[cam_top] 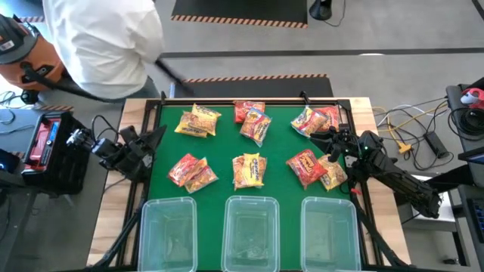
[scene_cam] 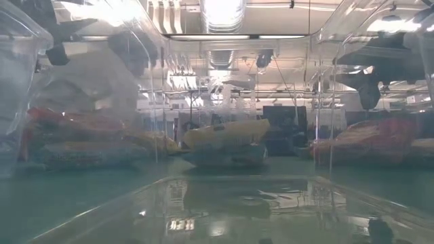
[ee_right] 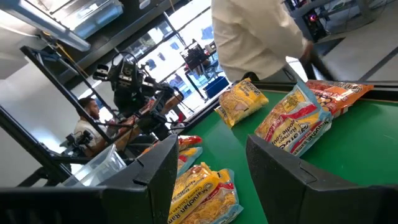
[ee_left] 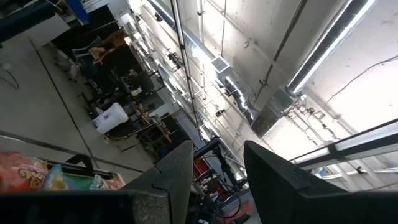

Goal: Sort Maruchan noodles
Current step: Put the orange noodle pack into the left transparent bin

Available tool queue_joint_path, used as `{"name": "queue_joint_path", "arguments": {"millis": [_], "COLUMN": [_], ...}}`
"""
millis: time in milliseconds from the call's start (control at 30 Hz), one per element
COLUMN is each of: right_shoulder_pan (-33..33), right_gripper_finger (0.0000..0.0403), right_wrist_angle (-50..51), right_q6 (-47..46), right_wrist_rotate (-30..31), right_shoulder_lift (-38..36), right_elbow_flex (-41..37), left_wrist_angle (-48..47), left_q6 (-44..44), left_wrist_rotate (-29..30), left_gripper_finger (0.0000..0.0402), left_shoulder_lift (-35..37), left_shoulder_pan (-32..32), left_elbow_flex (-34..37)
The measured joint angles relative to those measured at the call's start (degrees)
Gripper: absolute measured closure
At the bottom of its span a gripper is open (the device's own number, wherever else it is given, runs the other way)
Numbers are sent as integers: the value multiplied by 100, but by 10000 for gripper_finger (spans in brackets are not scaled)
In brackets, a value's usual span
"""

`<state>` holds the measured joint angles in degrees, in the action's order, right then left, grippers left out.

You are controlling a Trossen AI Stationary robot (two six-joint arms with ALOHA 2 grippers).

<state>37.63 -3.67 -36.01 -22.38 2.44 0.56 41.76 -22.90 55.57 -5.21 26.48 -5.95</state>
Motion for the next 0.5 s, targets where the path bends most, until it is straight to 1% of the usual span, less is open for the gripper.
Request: {"name": "queue_joint_path", "arguments": {"millis": [100, 233, 367, 500], "right_shoulder_pan": [0, 0, 0, 0], "right_gripper_finger": [225, 225, 225, 225], "right_wrist_angle": [-1, -1, -1, -1], "right_q6": [-1, -1, 0, -2], "right_wrist_rotate": [1, 0, 1, 1], "right_shoulder_lift": [-1, -1, 0, -2], "right_elbow_flex": [-1, -2, 0, -2], "left_wrist_angle": [-301, -1248, -2857, -4636], "left_q6": [16, -121, -696, -1683], "left_wrist_rotate": [-11, -70, -79, -74], "left_gripper_finger": [274, 274, 274, 274], "left_shoulder_lift": [0, -2, -2, -62], "left_shoulder_pan": [0, 0, 0, 0], "left_elbow_flex": [-152, -534, -1101, -1632]}}
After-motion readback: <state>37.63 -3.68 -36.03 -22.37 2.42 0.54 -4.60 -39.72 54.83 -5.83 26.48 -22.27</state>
